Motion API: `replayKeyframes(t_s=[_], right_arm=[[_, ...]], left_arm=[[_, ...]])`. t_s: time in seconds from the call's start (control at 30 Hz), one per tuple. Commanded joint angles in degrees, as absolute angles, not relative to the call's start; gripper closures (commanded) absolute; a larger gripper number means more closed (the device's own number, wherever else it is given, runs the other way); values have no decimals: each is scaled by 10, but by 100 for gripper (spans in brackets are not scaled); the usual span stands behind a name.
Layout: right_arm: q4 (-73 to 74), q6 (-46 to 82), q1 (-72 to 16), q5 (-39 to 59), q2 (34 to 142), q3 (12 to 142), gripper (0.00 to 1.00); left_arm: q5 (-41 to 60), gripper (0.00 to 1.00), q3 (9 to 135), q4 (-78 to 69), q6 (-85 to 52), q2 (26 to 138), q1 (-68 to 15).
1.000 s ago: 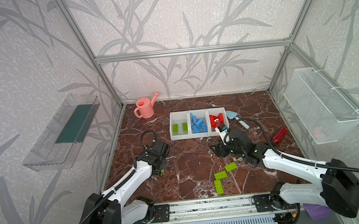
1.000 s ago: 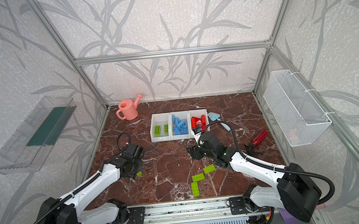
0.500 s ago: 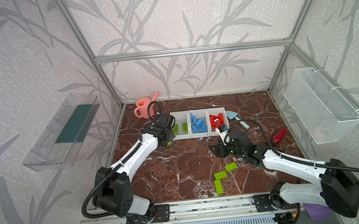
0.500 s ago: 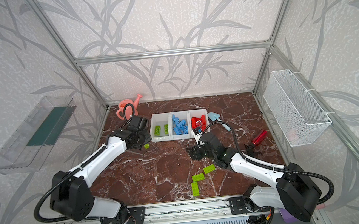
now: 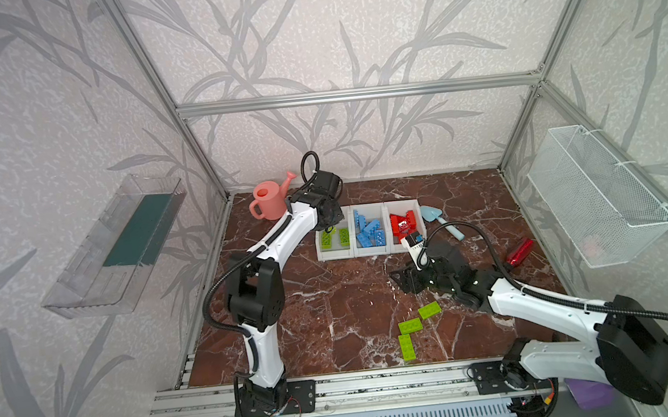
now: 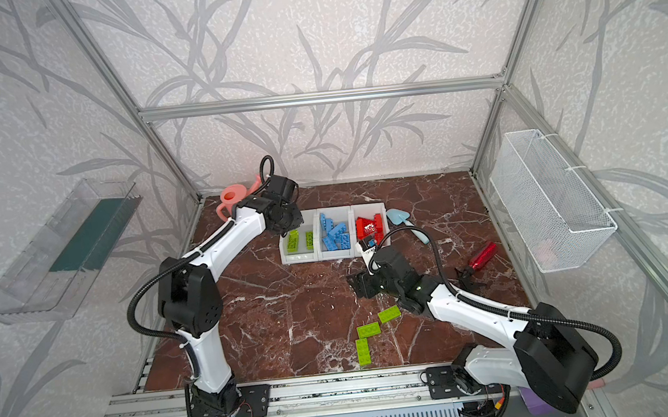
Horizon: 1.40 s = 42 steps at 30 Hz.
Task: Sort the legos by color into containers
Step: 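Carry the lime-green brick into the green-brick compartment with the left gripper and release, then grasp a lime-green brick with the right gripper while the left gripper withdraws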
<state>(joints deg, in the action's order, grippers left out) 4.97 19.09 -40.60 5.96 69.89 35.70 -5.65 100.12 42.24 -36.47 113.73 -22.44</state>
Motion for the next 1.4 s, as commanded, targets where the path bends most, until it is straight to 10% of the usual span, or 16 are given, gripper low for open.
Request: replayKeyframes(t_s=[0.0,0.43,1.37], right_arm=[[61,190,-404,50,680,348,28],[29,205,-403,15,675,357,17],[-251,254,-407,-76,724,379,6]], left_arm=[[-45,84,1041,459,-342,1170,-223],[-50,23,1063,465,-329,1157,-223],[-149,1,642,350,-380,786,-440]])
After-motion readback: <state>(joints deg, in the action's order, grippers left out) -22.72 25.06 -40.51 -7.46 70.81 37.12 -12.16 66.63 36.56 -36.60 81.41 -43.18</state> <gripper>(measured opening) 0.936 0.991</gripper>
